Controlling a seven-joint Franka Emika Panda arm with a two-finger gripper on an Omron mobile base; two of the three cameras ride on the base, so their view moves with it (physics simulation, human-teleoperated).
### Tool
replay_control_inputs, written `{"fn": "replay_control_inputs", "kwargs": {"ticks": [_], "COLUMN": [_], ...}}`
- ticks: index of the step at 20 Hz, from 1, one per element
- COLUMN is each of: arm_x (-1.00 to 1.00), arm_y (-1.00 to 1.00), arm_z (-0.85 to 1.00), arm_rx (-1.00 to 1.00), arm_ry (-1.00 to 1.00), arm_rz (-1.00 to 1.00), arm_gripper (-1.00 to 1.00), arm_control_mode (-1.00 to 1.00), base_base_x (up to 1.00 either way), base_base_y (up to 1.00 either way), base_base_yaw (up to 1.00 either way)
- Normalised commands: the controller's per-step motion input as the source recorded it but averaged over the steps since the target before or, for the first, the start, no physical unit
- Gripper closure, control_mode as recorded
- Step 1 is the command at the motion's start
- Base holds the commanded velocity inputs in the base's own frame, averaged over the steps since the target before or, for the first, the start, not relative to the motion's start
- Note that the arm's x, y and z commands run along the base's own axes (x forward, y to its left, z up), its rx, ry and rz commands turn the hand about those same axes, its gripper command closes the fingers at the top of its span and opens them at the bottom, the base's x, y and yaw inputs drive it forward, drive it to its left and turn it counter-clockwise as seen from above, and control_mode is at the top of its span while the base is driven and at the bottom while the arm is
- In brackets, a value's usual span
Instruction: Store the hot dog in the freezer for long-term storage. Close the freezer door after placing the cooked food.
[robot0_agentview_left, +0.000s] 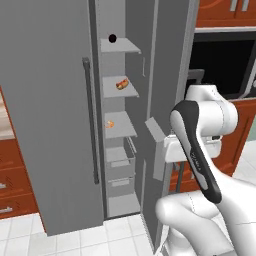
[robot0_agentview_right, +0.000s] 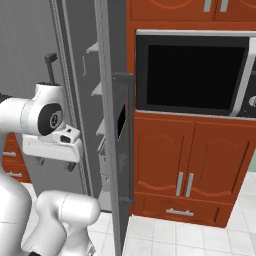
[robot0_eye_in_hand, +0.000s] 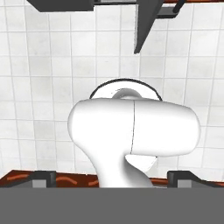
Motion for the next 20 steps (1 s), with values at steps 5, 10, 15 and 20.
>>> {"fn": "replay_control_inputs", "kwargs": {"ticks": [5,10,15,20], "arm_x": [0.00,0.00,0.00,0.18], "arm_y": [0.00,0.00,0.00,-0.05], "arm_z": [0.00,0.00,0.00,0.00], "arm_rx": [0.00,0.00,0.00,0.00], "arm_ry": [0.00,0.00,0.00,0.00], "arm_rz": [0.00,0.00,0.00,0.02], "arm_gripper": [-1.00,-1.00,-1.00,-1.00], "arm_control_mode": [1.00,1.00,1.00,-1.00], "base_base_x": [0.00,0.00,0.00,0.00], "base_base_y": [0.37,0.36,0.03,0.00], "base_base_yaw": [-0.06,-0.07,0.00,0.00]}}
